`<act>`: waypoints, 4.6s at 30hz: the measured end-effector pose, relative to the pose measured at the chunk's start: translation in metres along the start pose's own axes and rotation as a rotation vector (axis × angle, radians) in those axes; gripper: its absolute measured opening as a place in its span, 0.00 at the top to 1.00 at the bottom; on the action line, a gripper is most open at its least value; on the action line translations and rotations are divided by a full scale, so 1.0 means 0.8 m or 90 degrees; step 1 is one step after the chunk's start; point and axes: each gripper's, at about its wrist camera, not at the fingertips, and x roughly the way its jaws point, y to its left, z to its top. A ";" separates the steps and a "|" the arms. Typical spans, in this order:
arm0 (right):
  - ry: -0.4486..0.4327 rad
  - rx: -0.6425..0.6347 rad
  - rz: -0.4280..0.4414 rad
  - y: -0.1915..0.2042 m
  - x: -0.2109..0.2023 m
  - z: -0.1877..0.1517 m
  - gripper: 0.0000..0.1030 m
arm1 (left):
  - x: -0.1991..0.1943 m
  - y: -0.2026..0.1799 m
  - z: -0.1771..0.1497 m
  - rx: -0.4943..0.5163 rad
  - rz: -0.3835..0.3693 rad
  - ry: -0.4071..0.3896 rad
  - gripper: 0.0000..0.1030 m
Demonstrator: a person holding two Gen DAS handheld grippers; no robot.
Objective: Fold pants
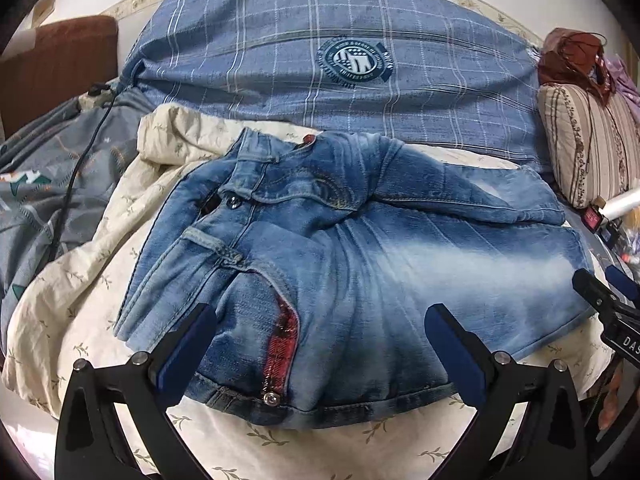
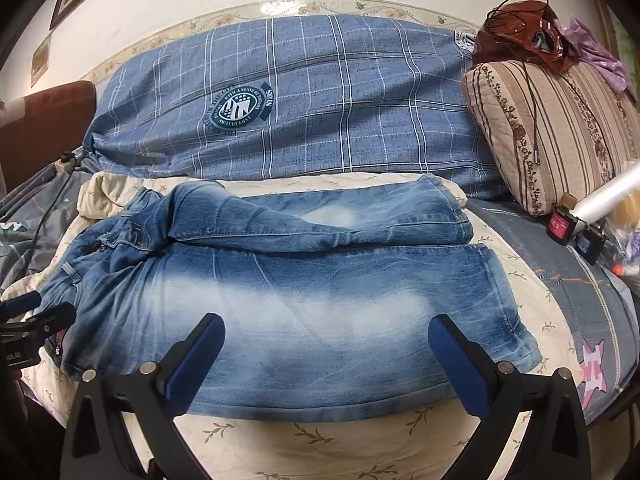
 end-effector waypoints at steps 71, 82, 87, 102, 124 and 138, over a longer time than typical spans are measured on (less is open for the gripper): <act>0.024 0.005 -0.002 -0.010 0.005 -0.005 0.00 | -0.006 0.037 -0.009 -0.044 0.019 0.002 0.00; 0.139 0.501 0.195 -0.194 0.011 -0.049 0.00 | -0.004 0.118 -0.027 -0.230 0.029 0.086 0.00; 0.159 0.607 0.198 -0.237 0.031 -0.063 0.02 | 0.014 0.125 -0.033 -0.260 0.029 0.115 0.00; 0.210 0.565 0.089 -0.249 0.071 -0.042 0.66 | 0.043 0.129 -0.018 -0.284 0.063 0.163 0.73; 0.281 0.448 0.016 -0.240 0.060 -0.046 0.71 | -0.001 0.135 -0.036 -0.261 0.169 0.134 0.66; 0.154 0.397 0.162 -0.223 0.039 0.016 0.28 | -0.042 0.080 0.029 -0.152 0.150 -0.017 0.35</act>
